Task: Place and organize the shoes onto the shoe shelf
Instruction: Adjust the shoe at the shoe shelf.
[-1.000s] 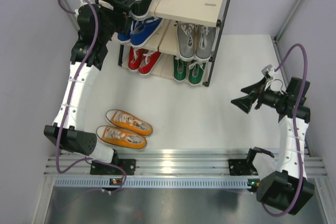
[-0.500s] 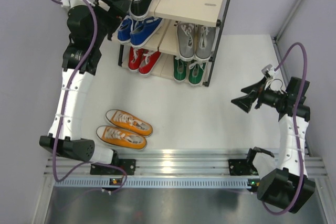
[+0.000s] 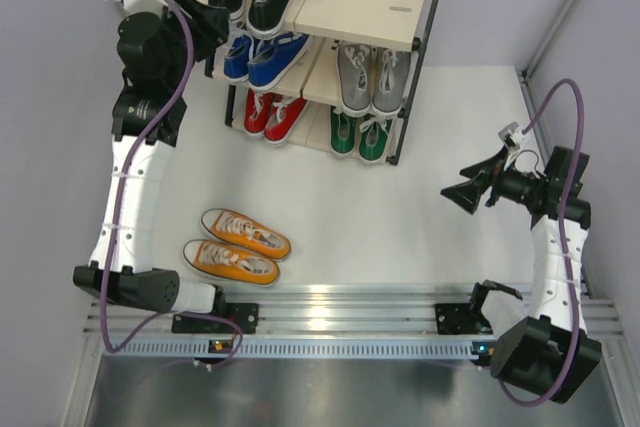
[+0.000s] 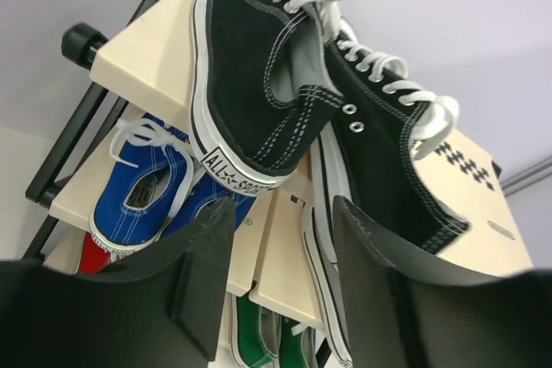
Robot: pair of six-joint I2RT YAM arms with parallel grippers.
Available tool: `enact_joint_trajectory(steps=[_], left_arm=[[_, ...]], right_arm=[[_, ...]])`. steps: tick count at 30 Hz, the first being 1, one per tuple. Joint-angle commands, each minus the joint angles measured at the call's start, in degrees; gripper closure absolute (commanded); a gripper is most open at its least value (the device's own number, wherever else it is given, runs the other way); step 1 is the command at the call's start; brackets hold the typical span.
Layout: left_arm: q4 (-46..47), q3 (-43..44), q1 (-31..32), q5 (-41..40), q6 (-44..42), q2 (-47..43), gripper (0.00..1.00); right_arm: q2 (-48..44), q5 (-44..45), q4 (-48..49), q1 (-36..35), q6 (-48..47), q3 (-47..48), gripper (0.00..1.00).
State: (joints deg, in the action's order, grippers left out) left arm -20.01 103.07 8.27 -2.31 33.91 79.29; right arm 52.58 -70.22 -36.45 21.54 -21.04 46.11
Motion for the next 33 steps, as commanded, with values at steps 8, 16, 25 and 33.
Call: enact_joint_trajectory(steps=[8, 16, 25, 33], left_arm=[[3.5, 2.0, -0.7, 1.5, -1.5, 4.3, 0.55], [4.7, 2.1, -2.2, 0.6, 0.0, 6.1, 0.56], [4.5, 5.9, -3.9, 1.3, 0.6, 9.0, 0.56], [5.7, 3.5, -4.1, 9.3, 2.2, 6.0, 0.52]], right_arm=[[0.7, -0.2, 0.9, 1.0, -2.1, -0.1, 0.0], [0.9, -0.3, 0.8, 1.2, -2.1, -0.1, 0.01], [0.9, -0.4, 0.8, 1.8, -2.1, 0.0, 0.01], [0.8, -0.7, 0.4, 2.1, -2.3, 0.0, 0.01]])
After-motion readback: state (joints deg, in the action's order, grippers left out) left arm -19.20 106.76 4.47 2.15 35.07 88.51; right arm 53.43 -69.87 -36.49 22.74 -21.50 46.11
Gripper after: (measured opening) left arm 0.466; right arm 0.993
